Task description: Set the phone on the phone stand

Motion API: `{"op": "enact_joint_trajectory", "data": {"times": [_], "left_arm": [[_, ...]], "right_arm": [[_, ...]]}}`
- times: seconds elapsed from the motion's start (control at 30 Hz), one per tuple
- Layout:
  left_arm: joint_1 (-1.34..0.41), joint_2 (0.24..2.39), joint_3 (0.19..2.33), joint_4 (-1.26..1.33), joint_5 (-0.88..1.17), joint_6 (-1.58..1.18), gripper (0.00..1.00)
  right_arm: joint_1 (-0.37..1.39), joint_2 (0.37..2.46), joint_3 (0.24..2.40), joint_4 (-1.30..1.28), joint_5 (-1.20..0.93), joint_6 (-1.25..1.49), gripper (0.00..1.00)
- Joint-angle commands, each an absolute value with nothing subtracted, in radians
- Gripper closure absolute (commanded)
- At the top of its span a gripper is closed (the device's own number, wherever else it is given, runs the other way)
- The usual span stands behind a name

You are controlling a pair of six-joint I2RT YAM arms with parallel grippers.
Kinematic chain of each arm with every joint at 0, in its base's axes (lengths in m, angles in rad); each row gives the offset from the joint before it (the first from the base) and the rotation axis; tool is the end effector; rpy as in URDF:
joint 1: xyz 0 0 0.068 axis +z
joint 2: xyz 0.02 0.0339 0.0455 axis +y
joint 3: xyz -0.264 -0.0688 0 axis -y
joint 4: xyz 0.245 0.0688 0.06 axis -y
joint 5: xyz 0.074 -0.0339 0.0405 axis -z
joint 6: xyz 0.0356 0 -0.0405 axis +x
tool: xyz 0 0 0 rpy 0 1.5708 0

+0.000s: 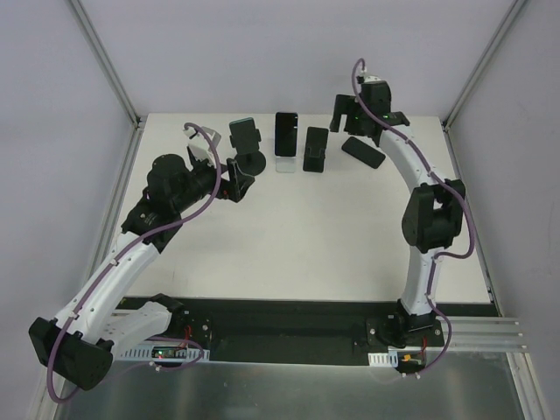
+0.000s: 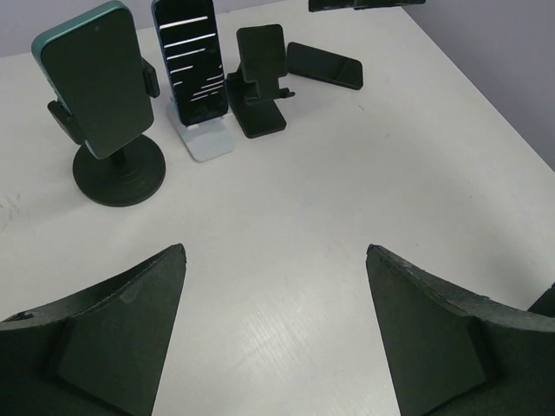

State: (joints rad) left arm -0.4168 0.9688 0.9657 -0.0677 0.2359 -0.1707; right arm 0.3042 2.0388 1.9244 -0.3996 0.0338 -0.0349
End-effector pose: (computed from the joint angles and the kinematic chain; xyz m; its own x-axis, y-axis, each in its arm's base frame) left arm 0.2015 -0.0983 0.3826 -0.1668 -0.1068 -0.9802 0.5870 0.7880 -0.1857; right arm 0.4629 0.1441 0.3269 -0.4593 -0.1808 -0.8697 -0.2875 0.9566 -0.0470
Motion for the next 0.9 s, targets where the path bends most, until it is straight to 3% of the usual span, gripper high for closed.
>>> {"op": "enact_joint_trajectory", "data": {"times": [0.0, 0.33, 0.87], "left_arm": [[-0.407, 0.974, 0.963, -0.041, 0.282, -0.178, 0.17], [-0.407, 1.009, 0.968, -0.038, 0.328, -0.192, 0.17], [-0.407, 1.058, 0.976, -0.040, 0.377, -0.206, 0.18]], "right_arm": [[0.166, 2.043, 1.842, -0.325, -0.116, 0.057, 0.04], [0.014, 2.271, 1.959, -0.245, -0.261, 0.086, 0.04], [-0.057, 2.476, 2.148, -0.278, -0.345, 0.074, 0.04]]}}
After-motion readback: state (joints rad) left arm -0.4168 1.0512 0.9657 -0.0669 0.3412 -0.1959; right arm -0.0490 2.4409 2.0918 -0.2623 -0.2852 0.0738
